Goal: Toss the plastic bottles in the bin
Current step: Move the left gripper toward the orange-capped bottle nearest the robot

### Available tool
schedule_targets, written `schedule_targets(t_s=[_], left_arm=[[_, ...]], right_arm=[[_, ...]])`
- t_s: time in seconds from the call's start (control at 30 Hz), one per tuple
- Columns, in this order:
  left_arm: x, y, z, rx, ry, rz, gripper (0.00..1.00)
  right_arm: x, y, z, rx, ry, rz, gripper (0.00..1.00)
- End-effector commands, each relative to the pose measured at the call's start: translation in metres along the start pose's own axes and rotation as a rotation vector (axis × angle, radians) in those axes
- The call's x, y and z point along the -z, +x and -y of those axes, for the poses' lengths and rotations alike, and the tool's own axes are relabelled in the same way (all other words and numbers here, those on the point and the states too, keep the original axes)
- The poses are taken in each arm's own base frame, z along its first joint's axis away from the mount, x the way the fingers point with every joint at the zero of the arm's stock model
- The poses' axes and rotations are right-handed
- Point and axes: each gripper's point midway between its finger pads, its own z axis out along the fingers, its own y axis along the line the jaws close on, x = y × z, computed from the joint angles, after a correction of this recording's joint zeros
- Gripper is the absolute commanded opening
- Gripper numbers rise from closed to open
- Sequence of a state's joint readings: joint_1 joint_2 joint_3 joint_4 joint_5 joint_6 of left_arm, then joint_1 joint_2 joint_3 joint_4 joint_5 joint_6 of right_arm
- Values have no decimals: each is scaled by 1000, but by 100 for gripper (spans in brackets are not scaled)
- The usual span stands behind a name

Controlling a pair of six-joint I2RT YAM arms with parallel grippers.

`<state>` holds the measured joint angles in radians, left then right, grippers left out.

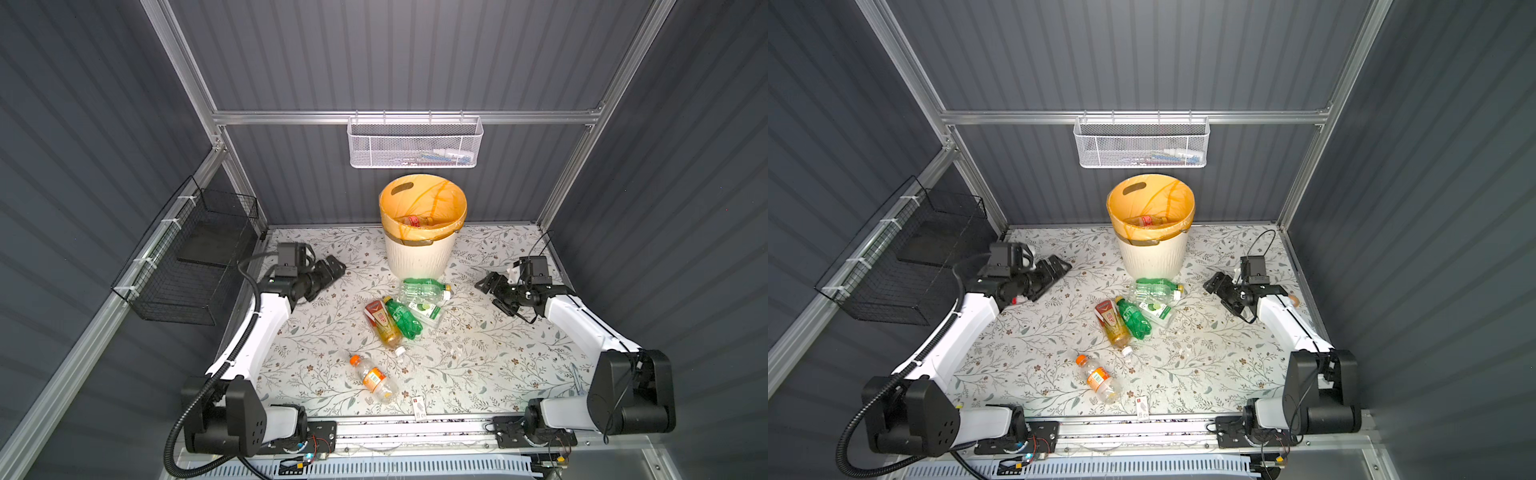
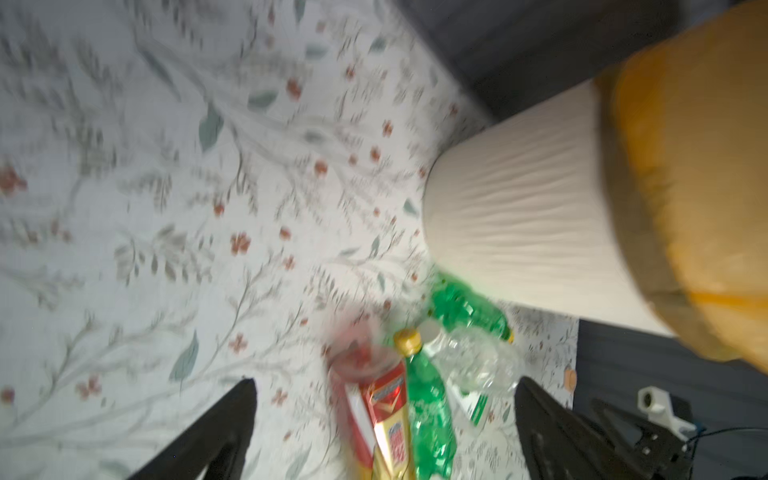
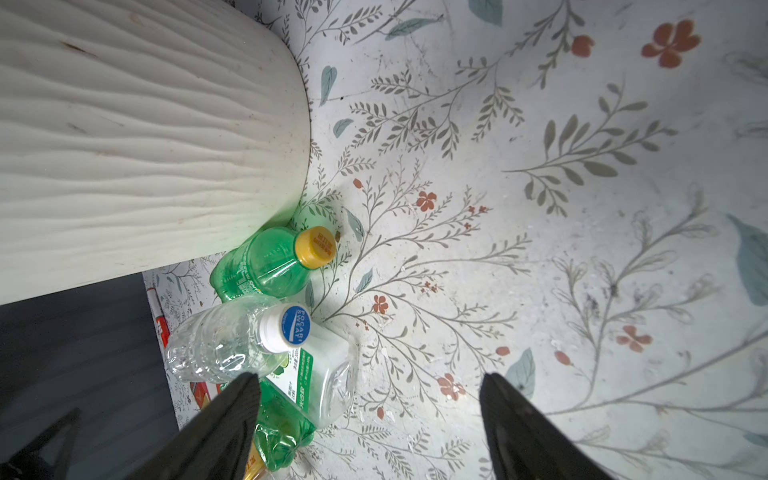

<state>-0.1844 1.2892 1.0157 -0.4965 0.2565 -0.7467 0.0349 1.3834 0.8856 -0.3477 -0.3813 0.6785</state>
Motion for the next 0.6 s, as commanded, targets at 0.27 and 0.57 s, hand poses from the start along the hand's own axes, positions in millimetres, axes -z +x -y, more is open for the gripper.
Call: schedule_targets(t_s=[0.27,0.57], left_arm=[[80,140,-45,159,-160,-166,92],[77,181,-70,198,-197,-231,88]], right_arm=[[-9,-8,-16,53,-57,-13,85],[-18,6,-15,38,-108,-40,85]])
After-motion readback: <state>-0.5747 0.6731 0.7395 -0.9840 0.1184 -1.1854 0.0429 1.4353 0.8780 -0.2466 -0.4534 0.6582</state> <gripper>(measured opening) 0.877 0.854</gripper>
